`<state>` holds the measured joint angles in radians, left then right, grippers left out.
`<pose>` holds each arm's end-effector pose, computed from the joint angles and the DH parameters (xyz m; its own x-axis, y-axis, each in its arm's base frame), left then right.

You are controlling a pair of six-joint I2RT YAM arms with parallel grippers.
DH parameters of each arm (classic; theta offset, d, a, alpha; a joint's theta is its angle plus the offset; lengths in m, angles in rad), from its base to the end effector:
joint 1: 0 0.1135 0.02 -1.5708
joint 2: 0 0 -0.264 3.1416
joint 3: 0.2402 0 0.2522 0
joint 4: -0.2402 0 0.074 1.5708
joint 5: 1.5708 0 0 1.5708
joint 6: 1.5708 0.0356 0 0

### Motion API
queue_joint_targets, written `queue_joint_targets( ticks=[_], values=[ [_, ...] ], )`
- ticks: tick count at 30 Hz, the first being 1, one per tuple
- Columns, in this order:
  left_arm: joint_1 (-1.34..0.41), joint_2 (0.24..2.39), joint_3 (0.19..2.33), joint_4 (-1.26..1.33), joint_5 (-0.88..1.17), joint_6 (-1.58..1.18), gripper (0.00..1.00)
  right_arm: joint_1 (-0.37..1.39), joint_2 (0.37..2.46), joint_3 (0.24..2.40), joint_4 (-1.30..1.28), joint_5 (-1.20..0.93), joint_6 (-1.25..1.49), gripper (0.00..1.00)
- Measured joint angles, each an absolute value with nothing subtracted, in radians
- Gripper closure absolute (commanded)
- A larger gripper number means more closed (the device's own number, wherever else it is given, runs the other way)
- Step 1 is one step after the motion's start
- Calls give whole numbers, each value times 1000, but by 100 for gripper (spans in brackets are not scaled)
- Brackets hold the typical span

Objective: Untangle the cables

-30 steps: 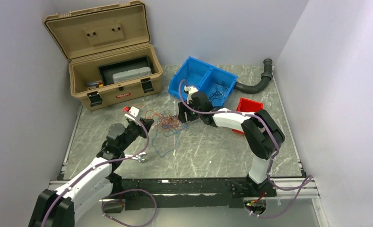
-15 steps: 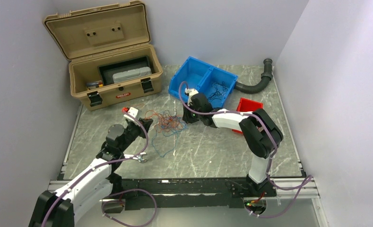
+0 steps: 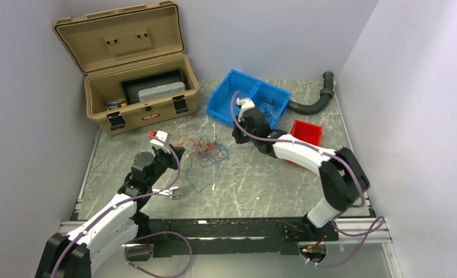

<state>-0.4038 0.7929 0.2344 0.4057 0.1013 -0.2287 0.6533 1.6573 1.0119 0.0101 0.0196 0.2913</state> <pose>0.1663 -0.0750 0.2060 -0.2458 -0.1403 -0.9591 0.4385 0.8663 -0.2391 0.2885 0.2200 0.2121 -0.6223 -0.1147 -0.7743 -0.4347 0.8733 0.2200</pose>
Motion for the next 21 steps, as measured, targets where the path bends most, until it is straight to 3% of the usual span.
queue_joint_targets(
  ticks=[8, 21],
  values=[
    [-404, 752, 317, 255, 44, -345, 100, 639, 1354, 1017, -39, 105, 270, 100],
    [-404, 604, 641, -93, -163, -396, 100, 588, 1171, 1158, -232, 263, 271, 100]
  ],
)
